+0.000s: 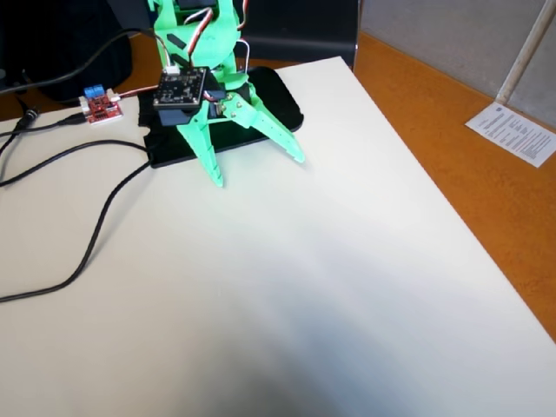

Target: Remove orange objects from table

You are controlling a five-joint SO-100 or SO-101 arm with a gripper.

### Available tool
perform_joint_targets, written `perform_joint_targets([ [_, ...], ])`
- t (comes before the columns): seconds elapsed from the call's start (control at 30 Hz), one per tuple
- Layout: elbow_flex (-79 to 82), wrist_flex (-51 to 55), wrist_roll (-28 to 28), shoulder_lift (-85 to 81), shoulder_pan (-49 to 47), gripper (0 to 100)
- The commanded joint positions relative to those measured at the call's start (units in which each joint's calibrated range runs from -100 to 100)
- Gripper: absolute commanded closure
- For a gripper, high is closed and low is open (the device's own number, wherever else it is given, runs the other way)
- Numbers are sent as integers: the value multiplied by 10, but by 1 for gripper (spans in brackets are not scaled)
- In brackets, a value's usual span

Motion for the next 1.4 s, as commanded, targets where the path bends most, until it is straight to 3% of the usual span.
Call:
perform_joint_targets([
  [0.0,-2,2,-1,-4,-13,51],
  [1.37,-2,2,-1,-4,-71,51],
])
